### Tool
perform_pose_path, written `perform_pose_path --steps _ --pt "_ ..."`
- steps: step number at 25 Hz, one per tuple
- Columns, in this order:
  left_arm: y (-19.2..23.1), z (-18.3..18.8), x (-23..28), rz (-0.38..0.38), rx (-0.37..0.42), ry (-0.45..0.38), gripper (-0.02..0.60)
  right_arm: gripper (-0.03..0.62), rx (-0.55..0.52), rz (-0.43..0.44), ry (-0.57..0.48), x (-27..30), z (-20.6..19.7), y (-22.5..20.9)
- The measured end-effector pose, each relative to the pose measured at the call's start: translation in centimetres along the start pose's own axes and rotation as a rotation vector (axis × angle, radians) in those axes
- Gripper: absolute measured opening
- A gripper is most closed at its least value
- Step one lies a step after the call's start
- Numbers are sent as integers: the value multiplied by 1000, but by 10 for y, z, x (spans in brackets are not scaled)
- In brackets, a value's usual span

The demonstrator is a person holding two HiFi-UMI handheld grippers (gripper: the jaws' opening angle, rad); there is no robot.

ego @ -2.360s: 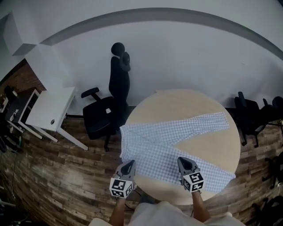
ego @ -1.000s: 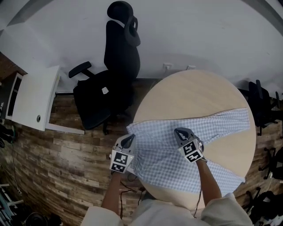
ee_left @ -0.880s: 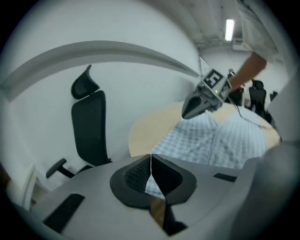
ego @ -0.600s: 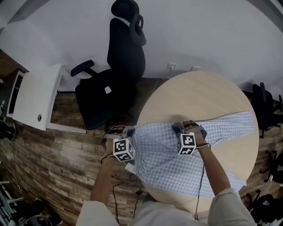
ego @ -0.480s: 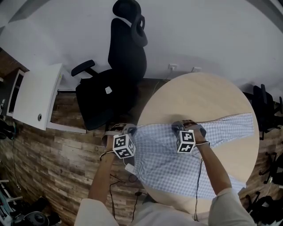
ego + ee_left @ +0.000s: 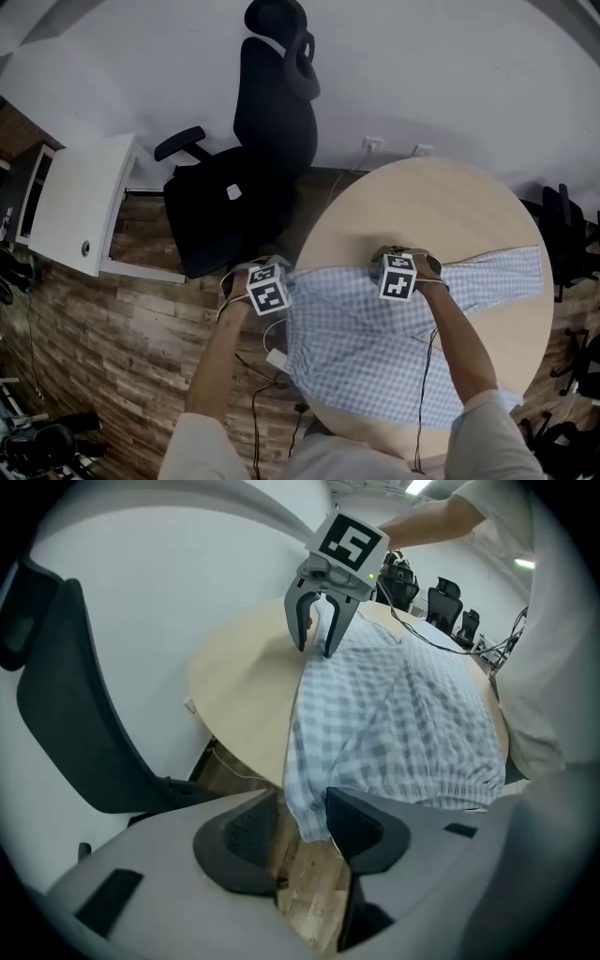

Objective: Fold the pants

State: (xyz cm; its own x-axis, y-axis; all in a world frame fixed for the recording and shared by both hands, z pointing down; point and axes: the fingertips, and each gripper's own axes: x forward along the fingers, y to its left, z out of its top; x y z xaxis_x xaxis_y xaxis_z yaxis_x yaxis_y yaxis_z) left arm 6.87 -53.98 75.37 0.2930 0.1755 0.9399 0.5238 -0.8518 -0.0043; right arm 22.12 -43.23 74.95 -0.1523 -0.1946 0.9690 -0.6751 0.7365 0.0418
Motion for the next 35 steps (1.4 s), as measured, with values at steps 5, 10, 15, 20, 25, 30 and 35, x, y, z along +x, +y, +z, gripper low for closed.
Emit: perform_pose_path --steps 5,10,15,20,25,30,35 --pt "-4 0 5 -98 -18 8 98 97 16 77 -9 3 1 6" --pt "-11 -2 6 -88 4 5 48 44 35 85 -63 2 2 16" --pt "-12 0 -4 2 61 12 41 41 -25 -34 -55 -7 0 13" --pt "-18 7 -29 106 77 -14 41 41 -31 -138 -85 -34 5 19" --pt "-48 19 -52 191 114 -35 41 41 -80 -247 -100 -63 1 46" --pt "-78 30 -72 262 145 -35 41 41 -109 -320 -113 -88 -1 77" --pt "-123 39 -87 323 170 -27 41 41 -135 -373 -131 -106 -10 124"
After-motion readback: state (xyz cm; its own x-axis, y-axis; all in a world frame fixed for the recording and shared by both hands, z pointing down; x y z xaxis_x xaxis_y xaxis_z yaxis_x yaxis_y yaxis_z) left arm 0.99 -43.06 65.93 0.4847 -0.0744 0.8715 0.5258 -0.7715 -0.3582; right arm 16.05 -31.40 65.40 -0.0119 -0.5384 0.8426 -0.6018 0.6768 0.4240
